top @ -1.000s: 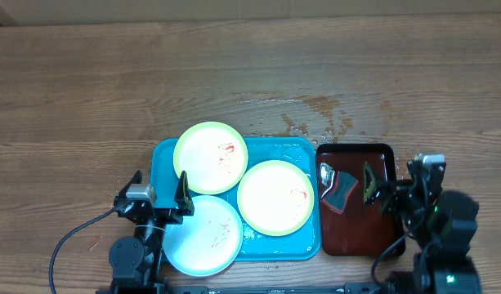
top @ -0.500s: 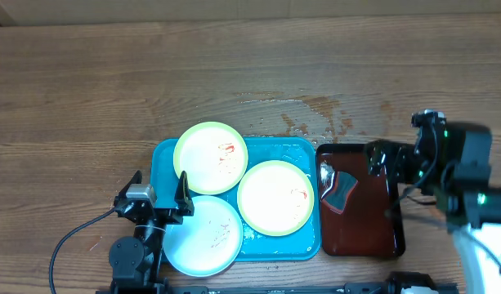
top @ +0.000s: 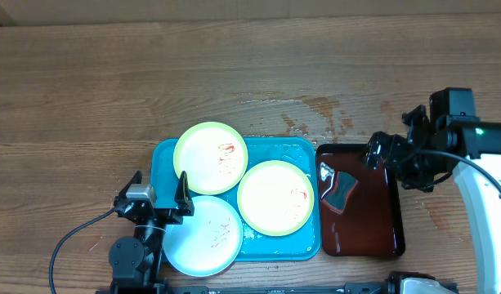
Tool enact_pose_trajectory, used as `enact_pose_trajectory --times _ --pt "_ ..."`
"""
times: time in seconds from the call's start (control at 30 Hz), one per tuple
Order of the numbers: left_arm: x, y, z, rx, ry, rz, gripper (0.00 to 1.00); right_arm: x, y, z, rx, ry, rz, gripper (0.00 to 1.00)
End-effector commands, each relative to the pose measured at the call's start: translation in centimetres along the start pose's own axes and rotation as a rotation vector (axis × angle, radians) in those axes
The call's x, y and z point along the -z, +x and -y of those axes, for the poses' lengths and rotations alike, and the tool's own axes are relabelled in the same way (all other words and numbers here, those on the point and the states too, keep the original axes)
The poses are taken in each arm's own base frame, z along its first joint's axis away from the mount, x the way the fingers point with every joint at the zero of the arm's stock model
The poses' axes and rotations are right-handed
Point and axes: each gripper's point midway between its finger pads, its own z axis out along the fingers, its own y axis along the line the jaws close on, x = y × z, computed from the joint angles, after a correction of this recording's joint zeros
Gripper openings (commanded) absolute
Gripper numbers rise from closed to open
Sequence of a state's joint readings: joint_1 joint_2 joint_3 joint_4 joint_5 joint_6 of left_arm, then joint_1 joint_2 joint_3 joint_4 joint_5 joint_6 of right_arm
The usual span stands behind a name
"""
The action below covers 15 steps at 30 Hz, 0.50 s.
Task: Clean dirty plates on tray and stack at the side
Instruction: 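Raise the right gripper and move it over the brown tray toward the sponge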
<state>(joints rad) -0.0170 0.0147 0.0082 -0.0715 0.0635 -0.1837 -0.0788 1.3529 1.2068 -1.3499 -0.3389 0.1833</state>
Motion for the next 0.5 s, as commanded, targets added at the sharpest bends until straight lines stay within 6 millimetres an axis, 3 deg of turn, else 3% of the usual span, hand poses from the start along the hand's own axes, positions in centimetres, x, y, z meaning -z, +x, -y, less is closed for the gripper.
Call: enact_pose_trajectory --times 0.0,0.47 --pt "0.0 0.0 -0.1 -0.007 0.0 0.005 0.99 0.1 -0.3 -0.2 0.001 -0.003 -0.014 1.0" --pt "0.0 0.0 -0.1 -0.007 0.0 0.005 1.0 0.0 -1.7 0.4 0.038 0.039 0.039 1.0"
